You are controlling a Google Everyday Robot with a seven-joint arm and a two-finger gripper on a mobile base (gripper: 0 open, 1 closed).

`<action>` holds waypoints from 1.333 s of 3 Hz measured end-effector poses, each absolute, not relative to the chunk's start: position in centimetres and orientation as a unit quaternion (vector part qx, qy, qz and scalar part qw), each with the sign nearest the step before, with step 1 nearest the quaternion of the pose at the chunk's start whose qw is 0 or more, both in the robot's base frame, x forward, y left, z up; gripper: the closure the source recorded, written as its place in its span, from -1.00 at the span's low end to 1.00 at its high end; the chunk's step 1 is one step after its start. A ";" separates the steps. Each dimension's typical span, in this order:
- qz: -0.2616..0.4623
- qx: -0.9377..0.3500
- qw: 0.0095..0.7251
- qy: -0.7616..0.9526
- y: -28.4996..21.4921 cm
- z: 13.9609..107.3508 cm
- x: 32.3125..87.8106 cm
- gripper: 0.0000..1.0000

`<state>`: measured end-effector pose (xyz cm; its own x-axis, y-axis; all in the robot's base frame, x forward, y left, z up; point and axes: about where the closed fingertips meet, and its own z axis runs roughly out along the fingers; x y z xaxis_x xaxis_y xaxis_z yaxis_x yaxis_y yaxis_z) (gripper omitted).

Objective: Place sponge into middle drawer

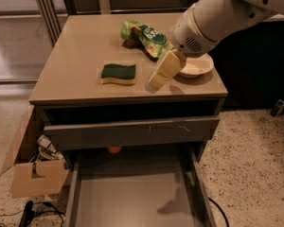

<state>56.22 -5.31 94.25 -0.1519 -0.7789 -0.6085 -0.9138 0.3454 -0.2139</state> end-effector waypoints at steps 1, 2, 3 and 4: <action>0.113 -0.567 0.334 0.744 -3.1 93.5 58.8 -1.00; 0.135 -0.577 0.336 0.732 -1.2 92.2 60.9 -1.00; 0.163 -0.589 0.338 0.716 0.3 91.1 62.4 -1.00; 0.180 -0.600 0.339 0.702 1.8 90.1 63.6 -1.00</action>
Offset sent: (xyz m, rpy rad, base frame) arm 0.0754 0.0581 -0.0362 0.0955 0.0246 0.1064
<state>63.59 1.76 90.08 -0.0512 -0.7206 -0.6914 -0.9642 0.2160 -0.1537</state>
